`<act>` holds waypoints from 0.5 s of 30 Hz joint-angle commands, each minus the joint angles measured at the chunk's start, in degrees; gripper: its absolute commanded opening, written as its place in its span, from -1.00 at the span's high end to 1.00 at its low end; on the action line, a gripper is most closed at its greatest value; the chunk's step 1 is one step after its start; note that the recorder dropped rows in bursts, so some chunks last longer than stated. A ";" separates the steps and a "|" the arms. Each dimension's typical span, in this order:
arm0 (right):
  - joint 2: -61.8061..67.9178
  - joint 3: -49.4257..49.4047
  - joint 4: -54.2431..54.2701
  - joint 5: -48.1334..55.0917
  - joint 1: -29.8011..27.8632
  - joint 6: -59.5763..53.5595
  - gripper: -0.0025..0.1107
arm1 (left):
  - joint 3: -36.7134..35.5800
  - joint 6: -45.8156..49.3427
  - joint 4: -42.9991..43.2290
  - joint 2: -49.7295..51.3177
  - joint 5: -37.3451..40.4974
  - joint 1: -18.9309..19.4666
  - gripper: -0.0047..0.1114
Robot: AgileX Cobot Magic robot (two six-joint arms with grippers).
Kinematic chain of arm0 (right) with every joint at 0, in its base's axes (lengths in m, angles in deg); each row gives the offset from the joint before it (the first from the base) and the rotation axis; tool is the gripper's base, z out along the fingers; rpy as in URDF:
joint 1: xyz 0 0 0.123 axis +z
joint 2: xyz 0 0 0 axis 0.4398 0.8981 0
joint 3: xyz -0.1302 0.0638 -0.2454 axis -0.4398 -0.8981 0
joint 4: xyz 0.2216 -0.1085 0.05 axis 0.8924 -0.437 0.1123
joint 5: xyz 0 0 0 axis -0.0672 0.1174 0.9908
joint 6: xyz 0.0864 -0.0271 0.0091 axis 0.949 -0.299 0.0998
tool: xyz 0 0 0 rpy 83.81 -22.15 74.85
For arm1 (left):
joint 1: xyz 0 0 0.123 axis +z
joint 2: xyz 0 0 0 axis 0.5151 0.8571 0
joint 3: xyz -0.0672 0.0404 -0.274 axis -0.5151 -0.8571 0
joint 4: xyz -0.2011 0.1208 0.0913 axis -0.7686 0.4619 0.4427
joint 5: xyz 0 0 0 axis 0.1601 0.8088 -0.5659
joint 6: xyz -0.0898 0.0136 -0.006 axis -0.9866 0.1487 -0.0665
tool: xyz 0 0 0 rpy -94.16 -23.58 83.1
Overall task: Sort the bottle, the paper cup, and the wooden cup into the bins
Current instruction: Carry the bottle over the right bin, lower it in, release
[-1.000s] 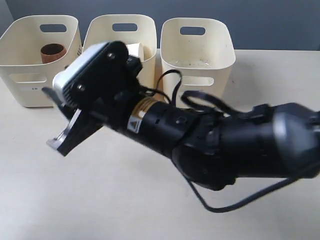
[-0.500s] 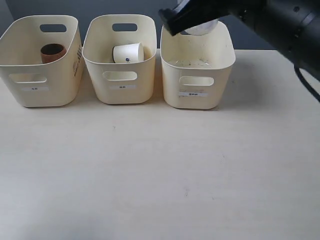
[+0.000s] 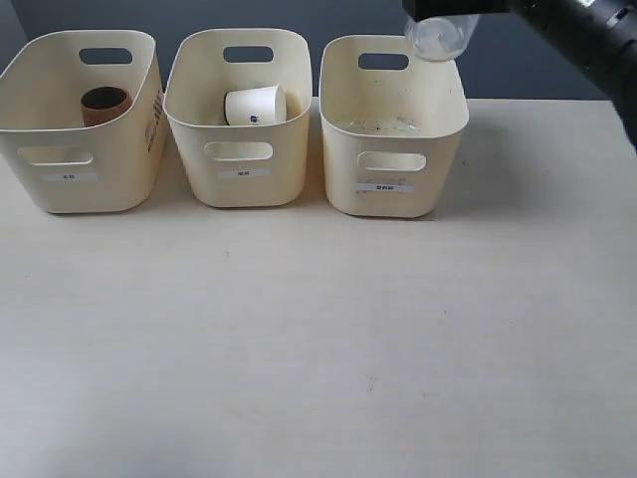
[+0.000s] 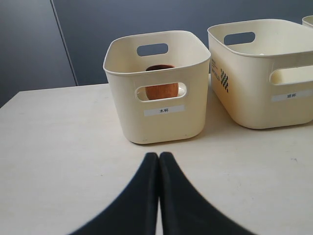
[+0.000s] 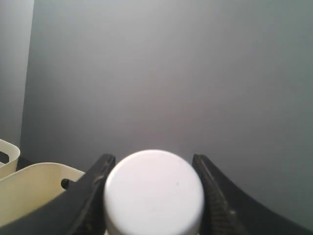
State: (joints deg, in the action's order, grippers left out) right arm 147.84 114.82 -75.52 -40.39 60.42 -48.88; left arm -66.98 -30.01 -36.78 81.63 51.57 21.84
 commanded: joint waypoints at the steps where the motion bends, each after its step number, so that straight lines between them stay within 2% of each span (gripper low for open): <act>1: 7.58 1.59 -12.71 -5.29 -3.53 14.01 0.97 | 0.07 -0.16 0.10 0.19 -0.79 -0.05 0.92; 4: 12.77 5.30 -16.90 -4.31 -4.32 18.61 0.97 | 0.07 -0.16 0.10 0.19 -0.79 -0.05 0.92; 10: 22.46 13.90 -17.17 0.61 -4.32 18.61 0.97 | 0.07 -0.16 0.10 0.19 -0.79 -0.05 0.92; 15: 27.66 17.02 -17.31 -0.11 -4.32 18.61 0.97 | 0.07 -0.16 0.10 0.19 -0.79 -0.05 0.92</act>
State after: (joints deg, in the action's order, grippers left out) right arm 173.29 130.57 -92.49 -40.00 56.40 -30.54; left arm -66.98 -30.01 -36.78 81.63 51.57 21.84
